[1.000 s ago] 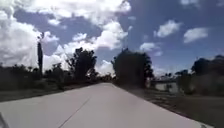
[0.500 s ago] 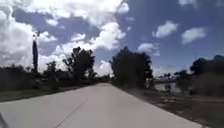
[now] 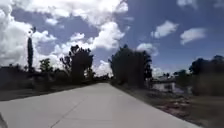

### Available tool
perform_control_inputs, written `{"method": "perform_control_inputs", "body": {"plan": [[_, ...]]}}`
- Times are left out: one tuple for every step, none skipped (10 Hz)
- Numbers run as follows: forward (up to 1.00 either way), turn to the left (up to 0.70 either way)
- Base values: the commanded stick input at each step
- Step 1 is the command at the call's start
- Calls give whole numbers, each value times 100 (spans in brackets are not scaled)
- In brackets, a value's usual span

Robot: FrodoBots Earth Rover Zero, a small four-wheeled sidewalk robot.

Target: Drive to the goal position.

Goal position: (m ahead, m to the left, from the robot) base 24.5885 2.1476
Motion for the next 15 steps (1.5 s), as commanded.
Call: {"method": "perform_control_inputs", "body": {"plan": [[100,37],[100,40],[100,29],[100,1],[100,0],[100,0],[100,0],[100,0],[100,0],[100,0],[100,0],[100,0],[100,0],[100,0],[100,0]]}}
